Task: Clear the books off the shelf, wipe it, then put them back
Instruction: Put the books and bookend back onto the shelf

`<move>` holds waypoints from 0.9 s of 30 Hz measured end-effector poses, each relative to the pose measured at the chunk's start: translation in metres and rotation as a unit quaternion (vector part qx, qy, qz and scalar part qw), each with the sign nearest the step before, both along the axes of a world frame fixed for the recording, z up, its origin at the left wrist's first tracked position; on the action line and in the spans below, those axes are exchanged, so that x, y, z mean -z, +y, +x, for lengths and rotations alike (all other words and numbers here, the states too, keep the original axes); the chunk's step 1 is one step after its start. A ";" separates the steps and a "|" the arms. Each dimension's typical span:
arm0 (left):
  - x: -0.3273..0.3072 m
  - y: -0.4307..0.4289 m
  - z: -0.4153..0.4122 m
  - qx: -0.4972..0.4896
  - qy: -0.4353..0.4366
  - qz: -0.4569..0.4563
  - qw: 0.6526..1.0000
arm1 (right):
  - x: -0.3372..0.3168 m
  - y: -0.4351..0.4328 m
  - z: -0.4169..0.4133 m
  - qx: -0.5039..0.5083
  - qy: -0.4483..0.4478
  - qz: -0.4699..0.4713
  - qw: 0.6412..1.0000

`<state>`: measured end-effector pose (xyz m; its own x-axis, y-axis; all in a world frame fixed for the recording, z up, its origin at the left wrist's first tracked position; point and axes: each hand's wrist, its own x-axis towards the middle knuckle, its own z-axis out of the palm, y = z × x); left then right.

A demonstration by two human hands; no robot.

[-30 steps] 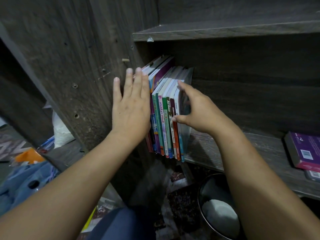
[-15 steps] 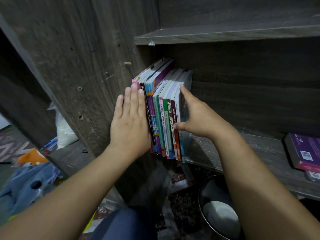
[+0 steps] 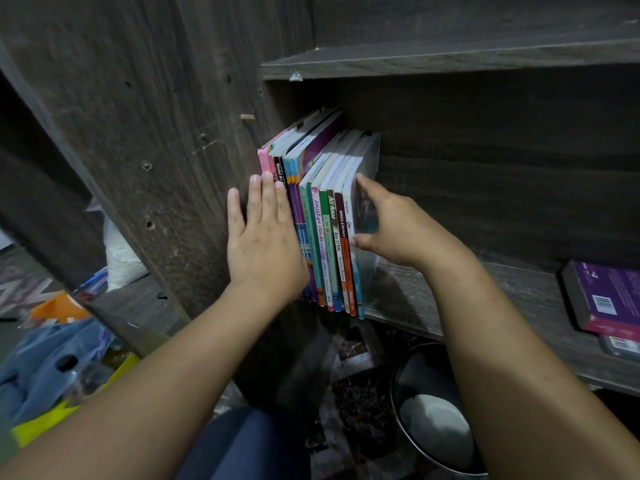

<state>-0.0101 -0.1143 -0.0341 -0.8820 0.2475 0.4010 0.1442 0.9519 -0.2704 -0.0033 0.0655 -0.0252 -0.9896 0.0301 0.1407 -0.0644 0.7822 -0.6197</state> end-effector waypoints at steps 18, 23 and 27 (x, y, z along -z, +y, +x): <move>-0.031 0.025 0.031 0.154 0.023 0.196 0.968 | -0.023 0.051 0.078 0.059 0.011 0.216 0.975; -0.019 0.086 0.075 0.294 -0.058 0.181 0.937 | -0.007 0.098 0.165 0.143 -0.042 0.251 0.956; 0.002 0.156 0.130 0.414 -0.140 0.125 0.891 | 0.011 0.137 0.262 0.244 -0.089 0.233 0.937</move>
<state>0.1200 0.0419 -0.0362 -0.5137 0.7930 0.3277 0.8527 0.5142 0.0925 0.2585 0.2020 -0.0363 -0.8833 0.4610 0.0849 0.4428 0.8801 -0.1713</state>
